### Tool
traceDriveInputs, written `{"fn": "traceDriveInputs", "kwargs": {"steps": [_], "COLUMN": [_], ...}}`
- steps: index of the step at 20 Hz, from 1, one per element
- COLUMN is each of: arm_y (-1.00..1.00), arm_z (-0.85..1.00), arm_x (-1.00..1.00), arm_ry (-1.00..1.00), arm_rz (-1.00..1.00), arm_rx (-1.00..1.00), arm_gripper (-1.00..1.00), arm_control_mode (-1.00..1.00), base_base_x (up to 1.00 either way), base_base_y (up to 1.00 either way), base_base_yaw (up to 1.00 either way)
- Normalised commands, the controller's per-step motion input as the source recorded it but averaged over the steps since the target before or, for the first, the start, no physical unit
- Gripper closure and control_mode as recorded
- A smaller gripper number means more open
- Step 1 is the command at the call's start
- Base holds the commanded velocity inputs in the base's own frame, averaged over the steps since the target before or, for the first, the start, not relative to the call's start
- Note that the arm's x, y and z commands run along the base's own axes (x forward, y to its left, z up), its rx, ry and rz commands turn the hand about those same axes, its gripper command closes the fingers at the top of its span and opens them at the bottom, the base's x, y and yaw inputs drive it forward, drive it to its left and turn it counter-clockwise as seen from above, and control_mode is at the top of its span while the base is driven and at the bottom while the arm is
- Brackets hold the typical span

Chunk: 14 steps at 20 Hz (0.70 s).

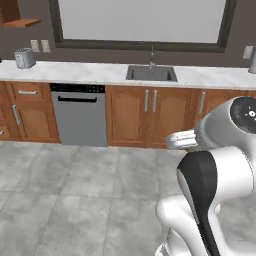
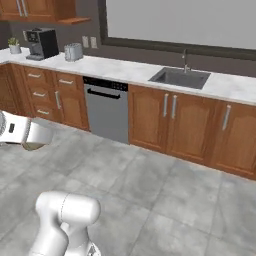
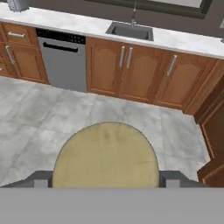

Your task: Retrieve the sausage and cheese from the fridge and place them on the cutting board on the counter.

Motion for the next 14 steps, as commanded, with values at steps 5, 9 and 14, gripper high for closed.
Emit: {"fn": "traceDriveInputs", "kwargs": {"steps": [5, 9, 14], "arm_y": [0.0, 0.0, 0.0], "arm_z": [0.0, 0.0, 0.0], "arm_x": [0.0, 0.0, 0.0], "arm_ry": [0.0, 0.0, 0.0], "arm_rz": [0.0, 0.0, 0.0], "arm_rx": [0.0, 0.0, 0.0], "arm_gripper": [1.0, 1.0, 1.0], "arm_control_mode": [1.0, 1.0, 1.0], "base_base_x": [0.52, 0.62, 0.71], "base_base_y": [0.14, 0.18, 0.13], "base_base_yaw": [0.75, 0.7, 0.68]}}
